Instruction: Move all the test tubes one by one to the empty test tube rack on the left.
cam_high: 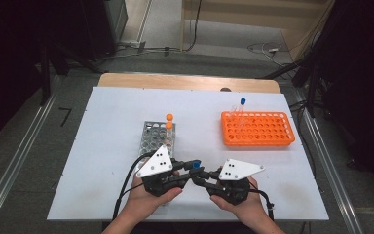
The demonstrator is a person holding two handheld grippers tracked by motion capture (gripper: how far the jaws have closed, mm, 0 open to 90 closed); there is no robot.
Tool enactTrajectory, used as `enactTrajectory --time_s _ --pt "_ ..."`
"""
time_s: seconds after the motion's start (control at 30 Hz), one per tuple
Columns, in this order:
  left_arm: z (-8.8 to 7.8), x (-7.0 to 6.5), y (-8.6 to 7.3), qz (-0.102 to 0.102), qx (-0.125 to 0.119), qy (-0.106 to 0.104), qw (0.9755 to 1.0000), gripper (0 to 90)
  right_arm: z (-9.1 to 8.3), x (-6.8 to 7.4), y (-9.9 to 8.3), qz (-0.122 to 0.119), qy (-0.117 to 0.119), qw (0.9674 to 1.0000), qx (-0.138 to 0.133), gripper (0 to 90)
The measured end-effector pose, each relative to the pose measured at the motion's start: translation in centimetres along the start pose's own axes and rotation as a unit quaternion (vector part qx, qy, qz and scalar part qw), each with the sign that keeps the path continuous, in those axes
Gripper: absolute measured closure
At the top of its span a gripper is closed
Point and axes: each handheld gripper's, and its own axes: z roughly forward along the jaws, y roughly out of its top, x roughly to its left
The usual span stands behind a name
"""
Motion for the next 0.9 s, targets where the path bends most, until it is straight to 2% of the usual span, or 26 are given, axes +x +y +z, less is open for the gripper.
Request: enactTrajectory --time_s 0.1,0.23,0.3,0.43,0.6,0.73,0.9 --pt "-0.1 0.1 0.1 -0.002 -0.004 0.0 1.0 75.7 0.0 -0.1 0.0 0.0 0.003 1.0 -0.002 71.0" --pt "-0.4 0.3 0.2 -0.005 -0.009 0.007 0.9999 75.8 -0.2 -0.3 -0.2 -0.001 0.002 1.0 -0.005 52.5" --pt "-0.6 0.5 0.2 -0.005 -0.012 0.011 0.9999 75.8 -0.4 -0.5 -0.3 -0.001 -0.012 0.9999 -0.01 41.7" --pt "-0.9 0.7 0.3 -0.009 -0.014 0.017 0.9997 75.8 -1.0 -1.0 -0.4 0.011 -0.02 0.9995 -0.02 22.2" --pt "-1.5 1.2 0.4 -0.014 -0.015 0.028 0.9994 75.8 -1.9 -1.9 -1.0 0.028 -0.023 0.9989 -0.028 6.4" --pt "-2.2 1.8 0.5 -0.017 -0.02 0.039 0.9989 75.9 -3.1 -3.1 -1.9 0.045 -0.026 0.9981 -0.033 0.3" --pt "-3.0 2.7 0.6 -0.018 -0.025 0.055 0.998 75.9 -4.6 -4.3 -2.8 0.059 -0.04 0.9968 -0.037 0.0"
